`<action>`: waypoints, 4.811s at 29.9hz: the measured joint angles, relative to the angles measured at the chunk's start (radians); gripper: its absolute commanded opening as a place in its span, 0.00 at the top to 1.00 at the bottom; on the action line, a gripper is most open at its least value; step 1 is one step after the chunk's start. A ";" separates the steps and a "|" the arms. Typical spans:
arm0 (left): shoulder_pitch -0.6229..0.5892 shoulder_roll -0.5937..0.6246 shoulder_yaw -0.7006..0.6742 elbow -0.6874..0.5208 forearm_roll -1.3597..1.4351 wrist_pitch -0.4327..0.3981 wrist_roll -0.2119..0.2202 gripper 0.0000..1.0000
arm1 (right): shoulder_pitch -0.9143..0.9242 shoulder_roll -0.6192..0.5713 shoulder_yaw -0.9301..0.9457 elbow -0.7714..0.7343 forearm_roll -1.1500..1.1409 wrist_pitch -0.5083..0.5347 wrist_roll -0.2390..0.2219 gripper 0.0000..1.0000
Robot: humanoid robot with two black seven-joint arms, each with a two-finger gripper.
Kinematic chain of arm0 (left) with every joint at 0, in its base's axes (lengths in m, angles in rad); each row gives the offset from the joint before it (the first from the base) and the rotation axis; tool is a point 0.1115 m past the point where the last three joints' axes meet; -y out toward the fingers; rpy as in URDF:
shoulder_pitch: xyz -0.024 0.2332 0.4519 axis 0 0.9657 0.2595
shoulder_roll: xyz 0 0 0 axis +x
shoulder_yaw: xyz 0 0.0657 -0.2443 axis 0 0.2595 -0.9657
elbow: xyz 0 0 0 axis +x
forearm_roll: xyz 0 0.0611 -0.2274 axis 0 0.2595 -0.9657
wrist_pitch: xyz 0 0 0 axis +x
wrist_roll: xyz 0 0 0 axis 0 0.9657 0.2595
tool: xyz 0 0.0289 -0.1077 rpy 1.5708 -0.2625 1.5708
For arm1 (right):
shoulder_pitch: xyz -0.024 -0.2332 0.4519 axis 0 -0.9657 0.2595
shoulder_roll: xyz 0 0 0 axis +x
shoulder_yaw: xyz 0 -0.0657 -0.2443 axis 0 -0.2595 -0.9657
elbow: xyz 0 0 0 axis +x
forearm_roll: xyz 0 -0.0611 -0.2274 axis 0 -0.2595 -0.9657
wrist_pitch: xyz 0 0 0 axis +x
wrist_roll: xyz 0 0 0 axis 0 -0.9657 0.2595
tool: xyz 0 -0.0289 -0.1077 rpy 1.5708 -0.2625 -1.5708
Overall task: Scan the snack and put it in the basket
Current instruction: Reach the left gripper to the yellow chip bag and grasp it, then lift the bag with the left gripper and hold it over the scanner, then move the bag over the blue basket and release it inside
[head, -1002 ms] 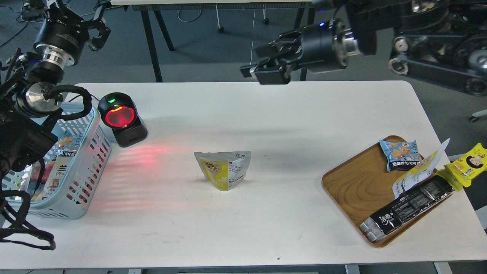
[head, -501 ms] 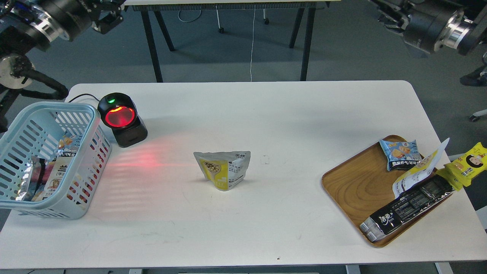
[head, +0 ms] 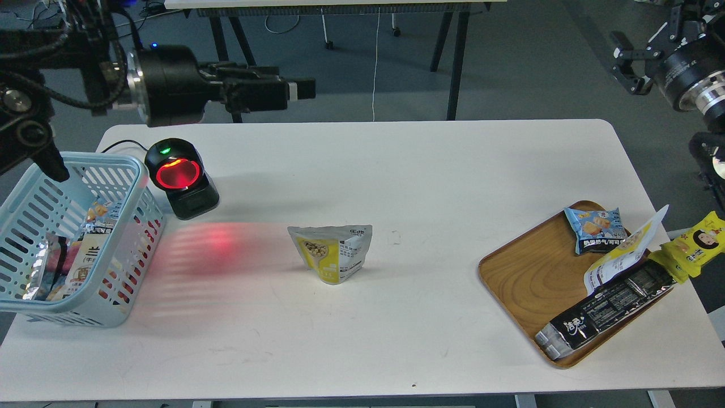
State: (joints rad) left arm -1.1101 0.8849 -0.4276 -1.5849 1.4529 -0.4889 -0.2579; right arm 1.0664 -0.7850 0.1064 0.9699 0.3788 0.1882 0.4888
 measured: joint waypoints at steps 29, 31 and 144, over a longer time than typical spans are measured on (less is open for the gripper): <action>0.200 -0.256 0.102 0.044 0.729 0.000 -0.040 0.52 | -0.163 0.037 0.204 0.005 0.010 0.022 0.000 0.02; 0.200 -0.255 0.110 0.054 0.729 0.000 -0.057 0.53 | -0.164 0.037 0.212 0.004 0.009 0.026 0.000 0.02; 0.225 0.376 -0.198 0.045 0.596 0.000 -0.231 0.99 | -0.155 -0.033 0.251 0.045 0.002 0.091 0.000 0.02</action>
State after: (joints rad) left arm -0.8846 1.2609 -0.6260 -1.5399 2.0486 -0.4887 -0.4886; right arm 0.9110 -0.8177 0.3575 1.0154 0.3803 0.2793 0.4887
